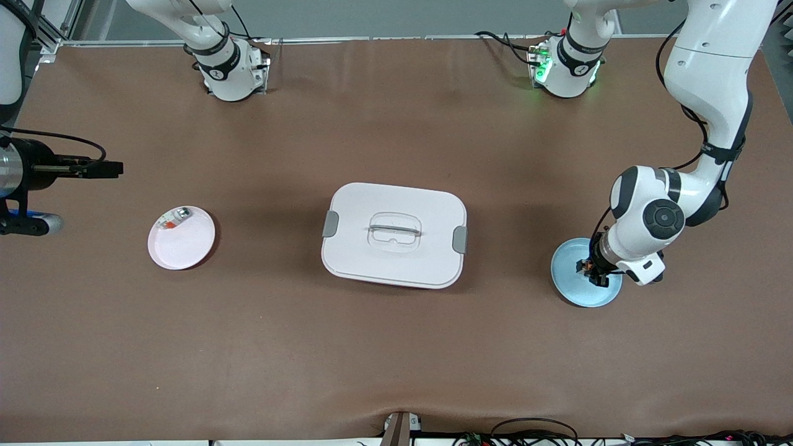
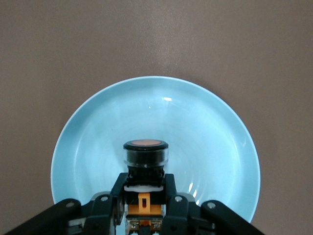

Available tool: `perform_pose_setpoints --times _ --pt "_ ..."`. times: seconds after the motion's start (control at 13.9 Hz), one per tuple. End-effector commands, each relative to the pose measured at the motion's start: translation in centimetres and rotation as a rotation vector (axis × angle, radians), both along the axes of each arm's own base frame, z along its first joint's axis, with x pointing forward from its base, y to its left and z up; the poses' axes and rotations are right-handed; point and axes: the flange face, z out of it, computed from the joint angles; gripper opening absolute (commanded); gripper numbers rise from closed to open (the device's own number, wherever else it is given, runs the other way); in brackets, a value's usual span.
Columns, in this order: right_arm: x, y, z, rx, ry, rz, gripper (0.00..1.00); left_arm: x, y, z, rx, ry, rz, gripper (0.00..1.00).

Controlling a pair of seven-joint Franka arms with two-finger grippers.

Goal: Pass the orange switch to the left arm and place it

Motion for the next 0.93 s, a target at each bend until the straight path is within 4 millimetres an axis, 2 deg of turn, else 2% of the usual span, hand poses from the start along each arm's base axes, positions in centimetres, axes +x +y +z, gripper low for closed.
perform_pose_setpoints --times 0.0,0.07,0.29,0.79,0.86 --pt "-0.6 -2.1 -0.2 -0.014 0.012 -0.036 1.0 0.0 0.5 -0.3 0.016 -0.017 0.002 0.0" --pt "-0.6 -2.7 -0.5 -0.014 0.015 -0.047 1.0 -0.1 0.4 -0.6 0.015 -0.013 0.001 0.0" --pt "-0.6 -2.5 -0.1 0.001 -0.043 -0.047 1.0 -0.1 0.5 -1.0 0.018 -0.007 -0.001 0.0" --pt "-4.5 -2.1 0.8 0.0 -0.192 -0.051 1.0 -0.1 0.7 -1.1 0.017 -0.006 0.001 0.0" --pt "-4.9 -2.1 1.1 0.0 -0.214 -0.051 1.0 -0.1 0.7 -1.0 0.018 -0.007 0.002 0.13"
